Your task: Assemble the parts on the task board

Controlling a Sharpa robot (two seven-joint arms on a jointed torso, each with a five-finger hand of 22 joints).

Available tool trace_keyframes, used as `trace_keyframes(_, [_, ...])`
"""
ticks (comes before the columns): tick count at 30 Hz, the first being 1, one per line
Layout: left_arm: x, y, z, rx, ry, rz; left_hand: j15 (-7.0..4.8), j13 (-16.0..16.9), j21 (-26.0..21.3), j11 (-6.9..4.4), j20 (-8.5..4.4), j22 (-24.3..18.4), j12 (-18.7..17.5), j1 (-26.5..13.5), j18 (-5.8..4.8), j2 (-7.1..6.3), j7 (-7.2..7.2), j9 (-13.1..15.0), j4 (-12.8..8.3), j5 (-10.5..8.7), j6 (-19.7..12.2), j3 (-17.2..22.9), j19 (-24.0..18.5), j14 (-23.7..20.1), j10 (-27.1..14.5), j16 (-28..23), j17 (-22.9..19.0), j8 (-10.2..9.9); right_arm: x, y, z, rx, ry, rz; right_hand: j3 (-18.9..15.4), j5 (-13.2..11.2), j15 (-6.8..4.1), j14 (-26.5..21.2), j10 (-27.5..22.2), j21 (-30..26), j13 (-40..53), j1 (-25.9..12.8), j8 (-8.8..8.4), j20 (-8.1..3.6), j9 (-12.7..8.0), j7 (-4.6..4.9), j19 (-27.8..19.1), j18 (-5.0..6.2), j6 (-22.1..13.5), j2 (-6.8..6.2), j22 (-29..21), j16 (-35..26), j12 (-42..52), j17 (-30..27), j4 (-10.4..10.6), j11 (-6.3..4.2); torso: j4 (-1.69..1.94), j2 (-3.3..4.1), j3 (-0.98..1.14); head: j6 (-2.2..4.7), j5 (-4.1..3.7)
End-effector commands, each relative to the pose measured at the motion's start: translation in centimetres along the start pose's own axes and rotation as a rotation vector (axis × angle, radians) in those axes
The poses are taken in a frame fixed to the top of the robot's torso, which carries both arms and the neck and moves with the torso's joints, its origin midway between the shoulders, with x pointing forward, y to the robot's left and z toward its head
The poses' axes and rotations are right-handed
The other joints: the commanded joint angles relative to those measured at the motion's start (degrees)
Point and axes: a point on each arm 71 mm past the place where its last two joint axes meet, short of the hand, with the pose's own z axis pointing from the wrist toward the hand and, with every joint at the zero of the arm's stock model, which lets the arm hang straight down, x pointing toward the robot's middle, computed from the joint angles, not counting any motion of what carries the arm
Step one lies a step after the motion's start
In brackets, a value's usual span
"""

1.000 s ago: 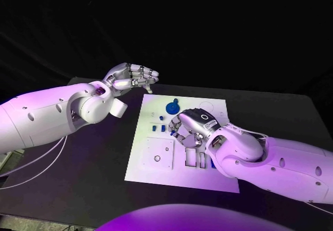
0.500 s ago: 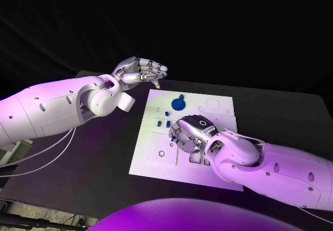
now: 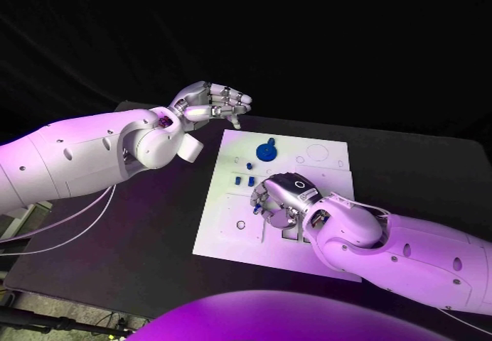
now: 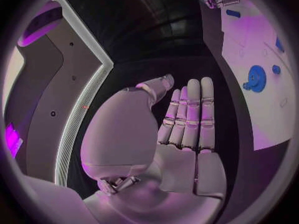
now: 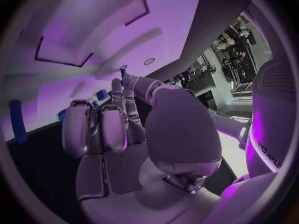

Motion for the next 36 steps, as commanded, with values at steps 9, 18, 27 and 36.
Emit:
trace_keyframes(9, [0.09, -0.07, 0.06, 0.001, 0.008, -0.011, 0.34, -0.1, -0.5, -0.14, 0.18, -0.1, 0.2, -0.6, 0.74, -0.07, -0.15, -0.1, 0.0, 0.07, -0.4, -0.3, 0.1, 0.0, -0.5, -0.3, -0.1, -0.1, 0.34, 0.03, -0.06, -0.007, 0.025, -0.009, 0.0, 0.2, -0.38, 1.0, 1.8, 0.3, 0.1, -0.1, 0.02, 0.0, 0.1, 0.36, 0.5, -0.96, 0.1, 0.59, 8.2, -0.4, 0.4, -0.1, -0.3, -1.34, -0.03, -0.09, -0.03, 0.0, 0.19])
trace_keyframes(18, [-0.03, -0.04, 0.04, -0.002, 0.006, -0.01, 0.34, -0.1, -0.5, -0.14, 0.18, -0.1, 0.2, -0.6, 0.74, -0.07, -0.15, -0.1, 0.0, 0.07, -0.4, -0.3, 0.1, 0.0, -0.5, -0.3, -0.1, -0.1, 0.38, -0.02, -0.15, -0.005, 0.032, -0.013, 0.0, 0.2, -0.38, 1.0, 1.8, 0.3, 0.1, -0.1, 0.02, 0.0, 0.1, 0.36, 0.5, -0.96, 0.1, 0.59, 8.2, -0.4, 0.4, -0.1, -0.3, -1.34, 0.02, -0.07, -0.02, 0.0, 0.16])
trace_keyframes(27, [-0.05, -0.02, 0.02, -0.004, 0.007, -0.01, 0.37, -0.1, -0.6, -0.11, 0.22, -0.2, 0.3, -0.7, 0.75, -0.06, -0.13, -0.1, 0.0, 0.07, -0.5, -0.4, 0.1, 0.0, -0.6, -0.3, -0.1, -0.1, 0.44, -0.12, -0.17, -0.002, 0.041, -0.02, 0.0, 0.3, -0.36, 1.0, 1.8, 0.3, 0.2, -0.2, 0.06, 0.0, 0.2, 0.39, 0.5, -0.96, 0.1, 0.64, 8.2, -0.4, 0.3, -0.1, -0.3, -1.32, -0.04, -0.01, 0.0, 0.0, 0.13])
trace_keyframes(36, [-0.01, -0.02, 0.02, -0.004, 0.009, -0.011, 0.37, -0.1, -0.6, -0.11, 0.22, -0.2, 0.3, -0.7, 0.75, -0.06, -0.13, -0.1, 0.0, 0.07, -0.5, -0.4, 0.1, 0.0, -0.6, -0.3, -0.1, -0.1, 0.73, 0.17, 0.15, -0.006, 0.067, -0.032, 0.0, 0.3, -0.36, 1.0, 1.8, 0.2, 0.2, -0.3, 0.08, 0.0, 0.3, 0.4, 0.4, -0.95, 0.0, 0.64, 8.2, -0.4, 0.2, -0.2, -0.4, -1.32, 0.07, -0.04, -0.04, 0.0, -0.07])
